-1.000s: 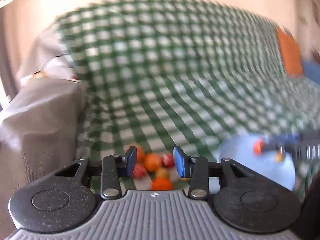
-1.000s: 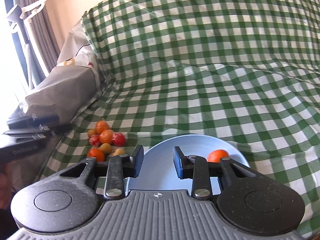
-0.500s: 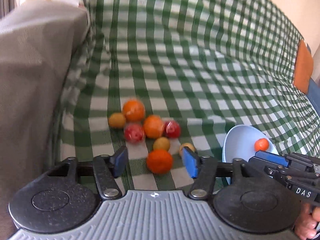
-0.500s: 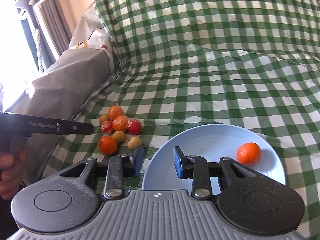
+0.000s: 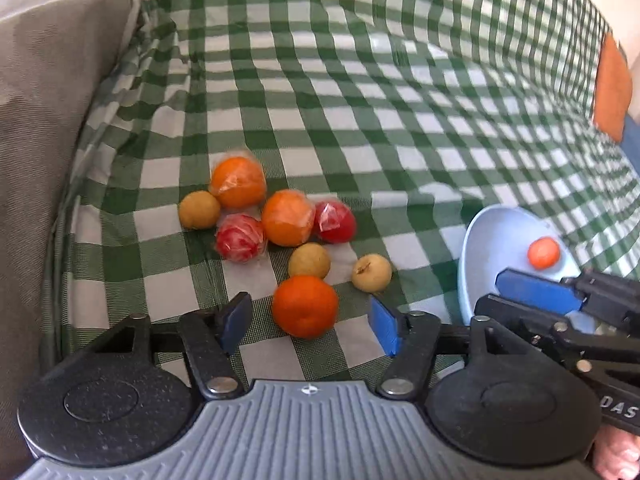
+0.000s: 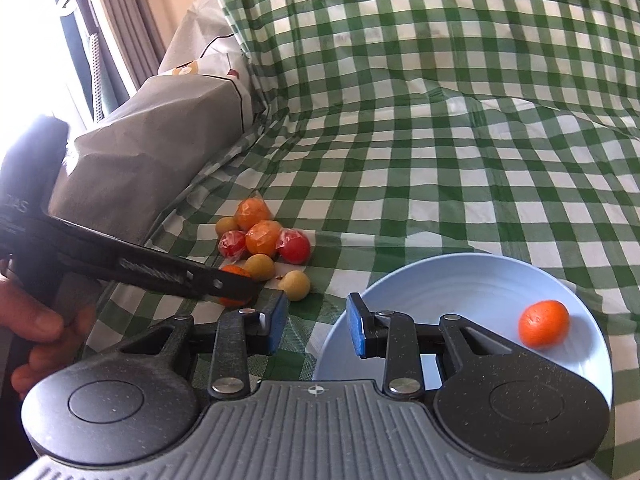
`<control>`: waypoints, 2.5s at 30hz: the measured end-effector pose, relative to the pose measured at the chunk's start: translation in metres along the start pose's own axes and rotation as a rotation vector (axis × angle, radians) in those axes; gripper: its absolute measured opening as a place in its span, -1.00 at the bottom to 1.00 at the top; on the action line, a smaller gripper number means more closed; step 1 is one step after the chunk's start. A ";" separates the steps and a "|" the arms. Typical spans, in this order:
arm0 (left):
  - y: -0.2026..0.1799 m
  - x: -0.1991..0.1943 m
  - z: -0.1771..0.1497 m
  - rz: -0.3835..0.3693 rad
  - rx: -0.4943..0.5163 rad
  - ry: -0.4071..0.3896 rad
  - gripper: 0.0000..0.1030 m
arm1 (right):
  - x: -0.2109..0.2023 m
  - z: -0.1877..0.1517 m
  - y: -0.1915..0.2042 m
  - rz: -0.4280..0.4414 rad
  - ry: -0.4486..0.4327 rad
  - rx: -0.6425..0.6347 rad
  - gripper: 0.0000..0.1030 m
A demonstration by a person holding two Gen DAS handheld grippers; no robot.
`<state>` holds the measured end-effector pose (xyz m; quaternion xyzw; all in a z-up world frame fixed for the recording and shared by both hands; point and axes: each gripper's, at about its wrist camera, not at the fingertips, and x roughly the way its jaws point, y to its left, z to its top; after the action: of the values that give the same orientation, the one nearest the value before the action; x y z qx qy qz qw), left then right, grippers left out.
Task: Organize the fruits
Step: 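Grasp a large tangerine with the left tool while the right tool grasps a small pear, then carry the tangerine in the left tool and the pear in the right tool over the plate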
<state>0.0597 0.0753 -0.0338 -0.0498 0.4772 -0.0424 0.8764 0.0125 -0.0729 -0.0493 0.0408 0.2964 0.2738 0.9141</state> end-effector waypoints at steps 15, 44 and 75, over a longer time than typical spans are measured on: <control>0.017 -0.020 -0.005 0.059 -0.097 -0.075 -0.25 | 0.053 0.016 0.026 0.007 0.058 -0.054 -0.33; -0.019 -0.082 -0.035 0.111 -0.017 -0.324 -0.24 | -0.059 0.031 -0.014 -0.092 -0.115 0.008 -0.46; -0.109 -0.050 -0.063 0.096 0.203 -0.335 -0.24 | -0.075 -0.024 -0.072 -0.221 -0.087 0.095 -0.46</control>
<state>-0.0236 -0.0297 -0.0125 0.0551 0.3198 -0.0394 0.9451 -0.0172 -0.1750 -0.0466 0.0631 0.2720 0.1548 0.9477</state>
